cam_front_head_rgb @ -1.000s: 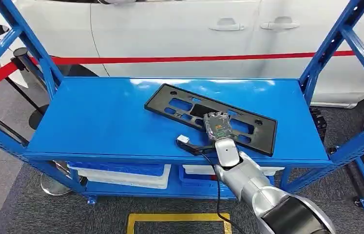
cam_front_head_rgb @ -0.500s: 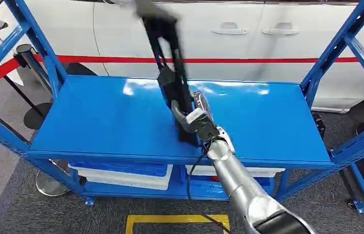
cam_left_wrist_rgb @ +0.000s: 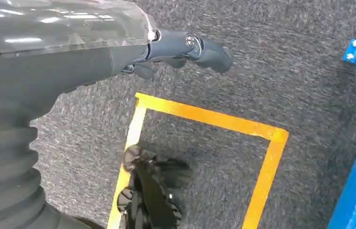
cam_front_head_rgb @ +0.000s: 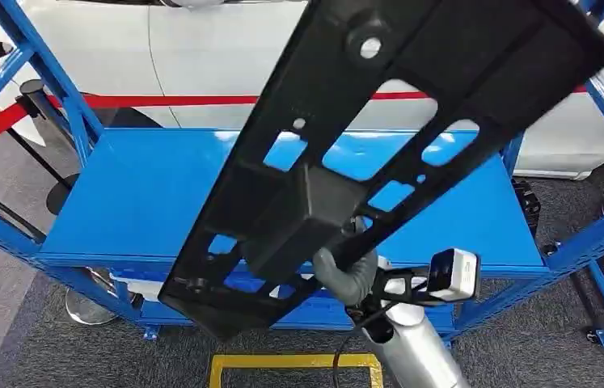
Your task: Take the parts from the cabinet and place them on the table.
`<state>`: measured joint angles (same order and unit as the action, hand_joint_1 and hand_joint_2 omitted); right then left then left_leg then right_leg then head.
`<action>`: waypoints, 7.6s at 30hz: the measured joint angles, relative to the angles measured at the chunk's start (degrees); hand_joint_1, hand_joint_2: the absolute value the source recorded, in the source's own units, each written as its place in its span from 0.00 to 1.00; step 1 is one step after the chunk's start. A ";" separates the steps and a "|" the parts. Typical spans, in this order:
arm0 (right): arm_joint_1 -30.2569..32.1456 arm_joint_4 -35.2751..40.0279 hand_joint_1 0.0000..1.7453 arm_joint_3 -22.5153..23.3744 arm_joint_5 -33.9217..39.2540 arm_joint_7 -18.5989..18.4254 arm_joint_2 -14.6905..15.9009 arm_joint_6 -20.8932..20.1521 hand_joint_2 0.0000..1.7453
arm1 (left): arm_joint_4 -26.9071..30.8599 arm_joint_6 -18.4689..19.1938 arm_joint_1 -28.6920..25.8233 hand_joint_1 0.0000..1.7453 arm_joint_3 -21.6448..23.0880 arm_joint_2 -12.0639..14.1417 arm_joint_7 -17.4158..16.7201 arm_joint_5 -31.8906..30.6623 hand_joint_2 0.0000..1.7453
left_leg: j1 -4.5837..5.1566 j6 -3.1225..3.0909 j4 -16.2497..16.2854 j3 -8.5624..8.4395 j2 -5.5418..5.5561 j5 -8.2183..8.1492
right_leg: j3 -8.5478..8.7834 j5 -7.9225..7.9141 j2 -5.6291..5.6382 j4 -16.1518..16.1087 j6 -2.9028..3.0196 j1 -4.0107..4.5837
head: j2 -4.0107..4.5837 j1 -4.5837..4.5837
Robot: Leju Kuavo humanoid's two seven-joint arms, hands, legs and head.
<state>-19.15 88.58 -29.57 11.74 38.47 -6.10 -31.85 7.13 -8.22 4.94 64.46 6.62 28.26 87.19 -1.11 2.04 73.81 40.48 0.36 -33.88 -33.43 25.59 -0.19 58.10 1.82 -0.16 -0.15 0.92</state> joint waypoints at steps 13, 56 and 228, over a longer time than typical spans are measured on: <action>4.73 12.88 0.99 -3.06 -9.32 1.44 3.96 8.28 1.00 | -0.02 -0.73 0.33 0.00 1.51 0.26 -0.07 -0.07 1.00 | 0.09 -3.40 -15.53 -6.89 -0.58 8.94 | -3.19 4.67 0.44 6.03 -2.47 0.03 | 0.00 -0.33; 6.91 17.95 0.99 -7.00 -13.56 1.55 12.37 11.07 1.00 | -0.37 -3.46 0.28 0.00 6.19 0.37 -8.65 0.15 1.00 | 0.66 -1.00 -16.42 -4.56 -1.05 13.01 | 5.59 3.73 0.25 -0.94 -1.70 -0.18 | 0.02 -0.78; 6.66 15.46 0.99 -7.96 -13.89 1.31 10.84 16.68 1.00 | -0.81 -6.30 1.46 0.00 8.63 1.07 -5.66 -0.02 1.00 | 0.07 -2.70 -16.55 -8.50 0.43 7.99 | -4.48 3.79 1.83 7.15 -1.96 -0.01 | 0.00 -1.40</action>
<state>-12.49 104.04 -37.53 -2.14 39.78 4.74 -15.17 6.32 -14.51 6.40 73.09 7.69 22.60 87.17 -1.04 -0.66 57.26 31.98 0.79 -25.89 -37.91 29.39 1.65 65.26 -0.14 -0.17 -0.15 -0.48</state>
